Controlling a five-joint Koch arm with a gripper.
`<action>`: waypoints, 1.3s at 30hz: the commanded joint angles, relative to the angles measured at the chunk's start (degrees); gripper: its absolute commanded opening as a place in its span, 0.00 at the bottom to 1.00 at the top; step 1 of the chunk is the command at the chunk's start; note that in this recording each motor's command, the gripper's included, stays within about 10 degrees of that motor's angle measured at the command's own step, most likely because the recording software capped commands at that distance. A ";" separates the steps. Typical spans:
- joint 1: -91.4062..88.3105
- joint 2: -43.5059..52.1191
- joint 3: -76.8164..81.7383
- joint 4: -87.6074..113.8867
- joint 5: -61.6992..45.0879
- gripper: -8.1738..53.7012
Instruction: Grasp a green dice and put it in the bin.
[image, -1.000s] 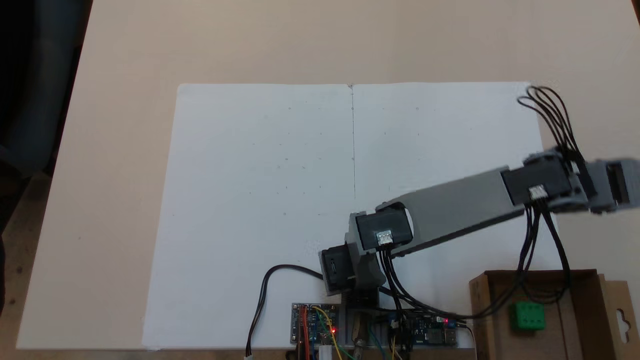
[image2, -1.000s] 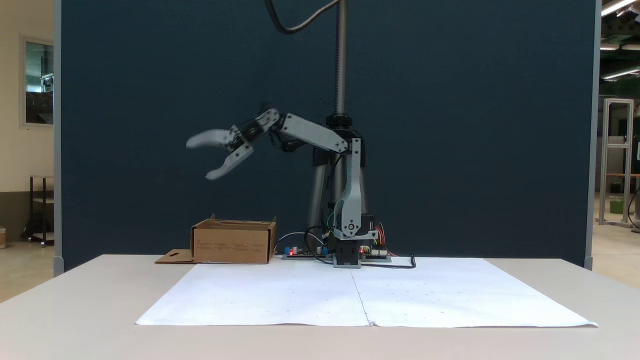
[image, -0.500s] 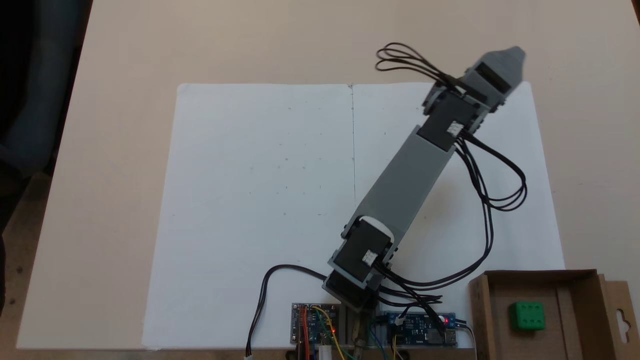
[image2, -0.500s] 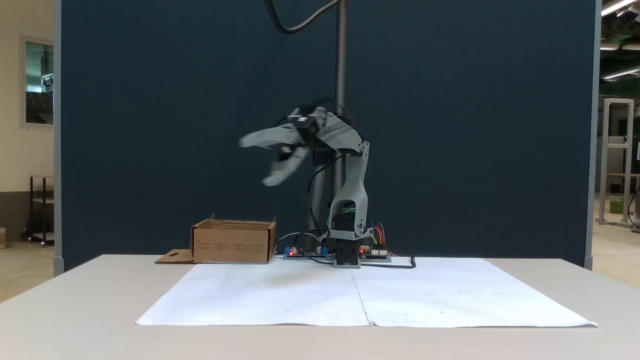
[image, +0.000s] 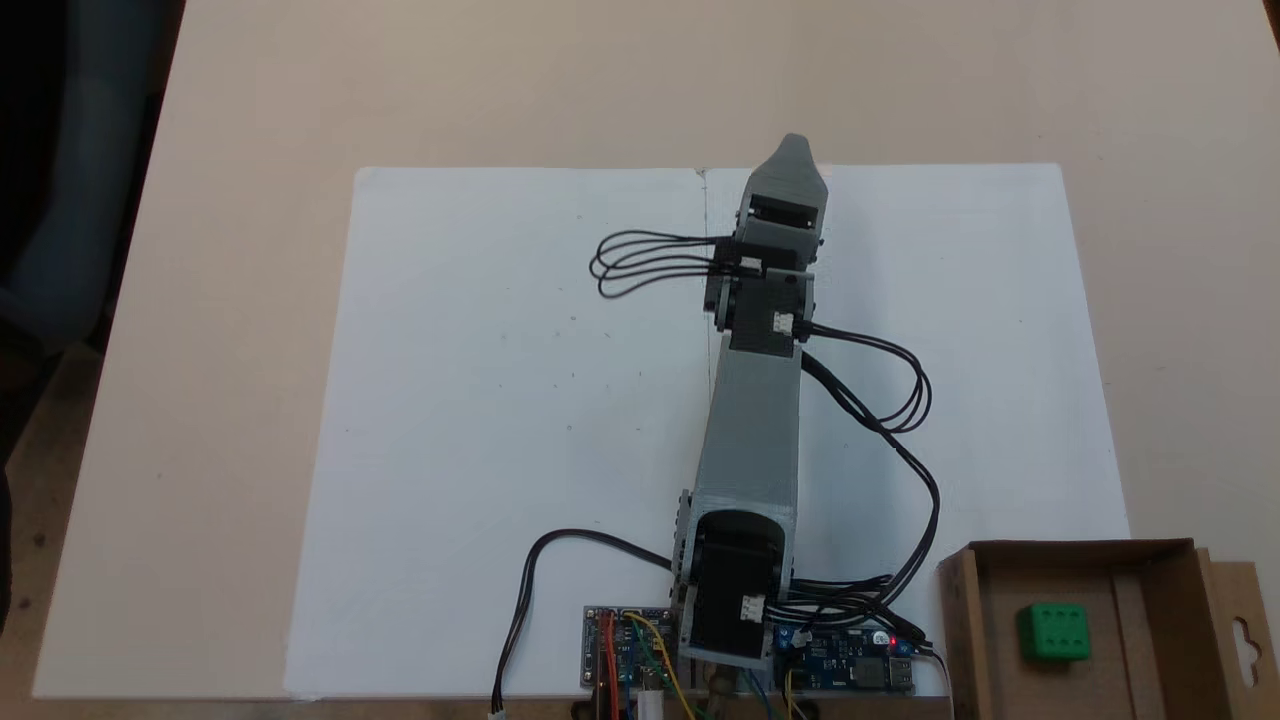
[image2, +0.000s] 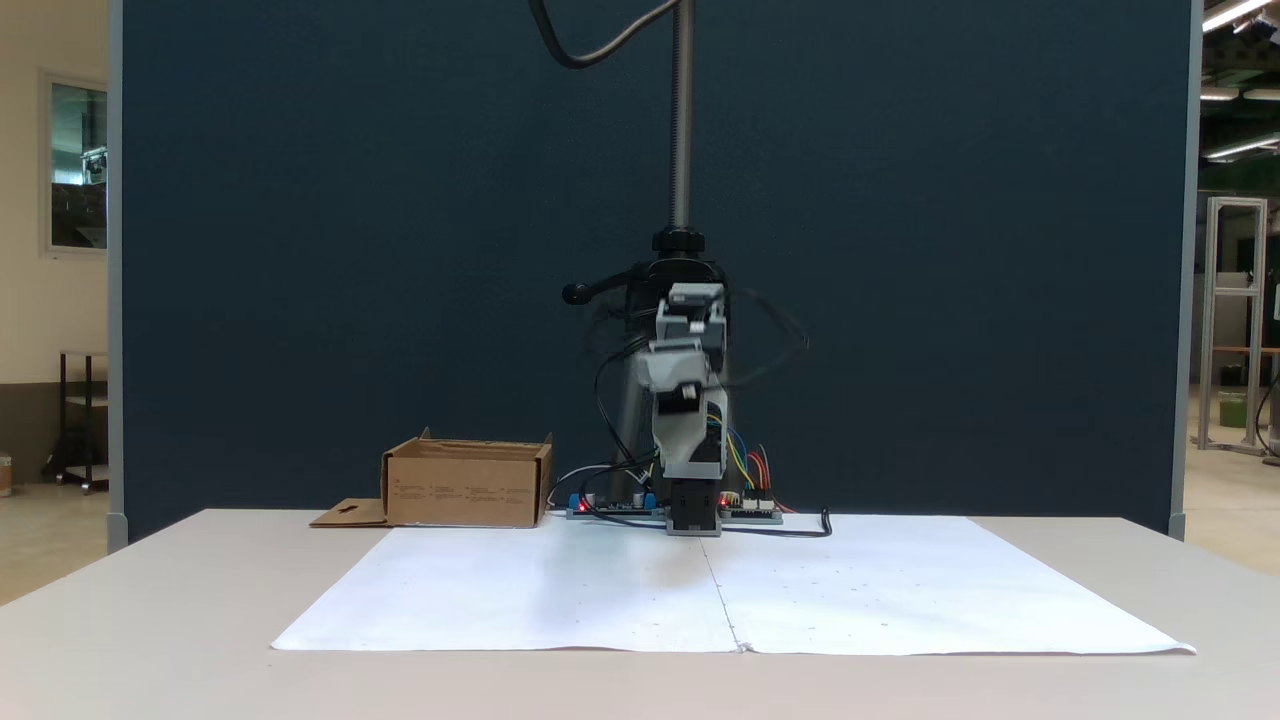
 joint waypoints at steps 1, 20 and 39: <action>-0.35 3.52 1.76 -9.47 -3.60 0.84; -8.96 17.93 46.14 -43.31 -16.26 0.83; -4.04 20.30 54.84 -69.06 -16.08 0.83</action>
